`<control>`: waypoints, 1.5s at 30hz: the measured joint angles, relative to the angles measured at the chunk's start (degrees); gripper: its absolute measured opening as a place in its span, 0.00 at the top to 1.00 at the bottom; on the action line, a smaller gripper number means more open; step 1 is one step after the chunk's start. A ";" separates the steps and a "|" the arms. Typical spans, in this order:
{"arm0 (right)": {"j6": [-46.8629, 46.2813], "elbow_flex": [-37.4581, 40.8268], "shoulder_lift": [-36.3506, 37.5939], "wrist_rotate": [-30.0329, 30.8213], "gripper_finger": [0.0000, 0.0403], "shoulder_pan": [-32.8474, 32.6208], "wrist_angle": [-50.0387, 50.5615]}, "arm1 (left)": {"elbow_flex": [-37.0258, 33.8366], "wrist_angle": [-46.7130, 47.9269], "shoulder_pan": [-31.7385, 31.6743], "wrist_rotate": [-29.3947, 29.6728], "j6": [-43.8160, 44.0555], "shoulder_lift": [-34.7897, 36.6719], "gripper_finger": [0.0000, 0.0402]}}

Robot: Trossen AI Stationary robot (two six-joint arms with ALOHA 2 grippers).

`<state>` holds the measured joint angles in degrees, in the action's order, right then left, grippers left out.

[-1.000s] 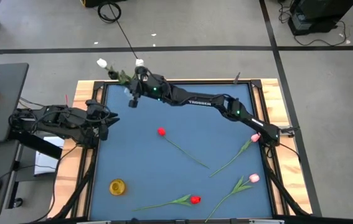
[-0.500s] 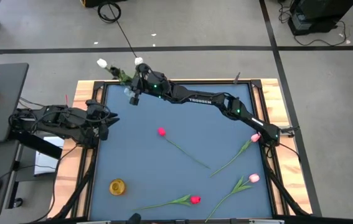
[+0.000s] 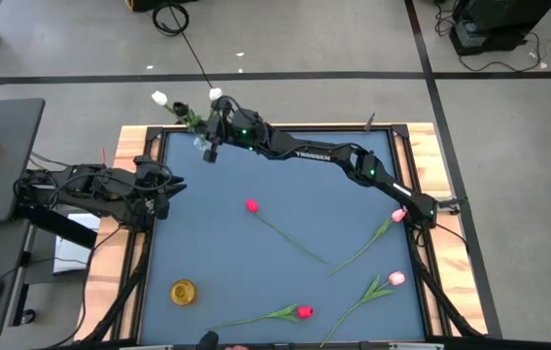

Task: Sort flowers into vase by color
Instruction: Put the black tulip into the transparent flower vase

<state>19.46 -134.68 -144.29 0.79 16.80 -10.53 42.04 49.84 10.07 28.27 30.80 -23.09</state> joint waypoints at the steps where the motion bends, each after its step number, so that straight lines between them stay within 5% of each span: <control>1: 0.04 0.38 0.00 -0.21 0.99 0.02 0.04 | 0.00 0.00 0.00 0.00 0.05 0.00 0.70; 18: -0.48 6.37 -0.02 -0.38 0.96 0.13 -1.28 | 0.00 -0.02 0.00 -0.02 1.21 -0.02 0.70; 30: -9.56 6.37 -0.02 2.31 0.79 0.24 -3.46 | 0.00 -0.02 0.00 -0.02 1.65 -0.02 0.70; 45: -21.20 6.35 -0.02 2.59 0.78 0.22 6.10 | 0.00 0.04 0.00 -0.02 3.00 -0.02 0.70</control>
<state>-1.74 -128.33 -144.31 3.37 17.02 -4.43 42.04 49.89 10.07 28.26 33.80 -23.11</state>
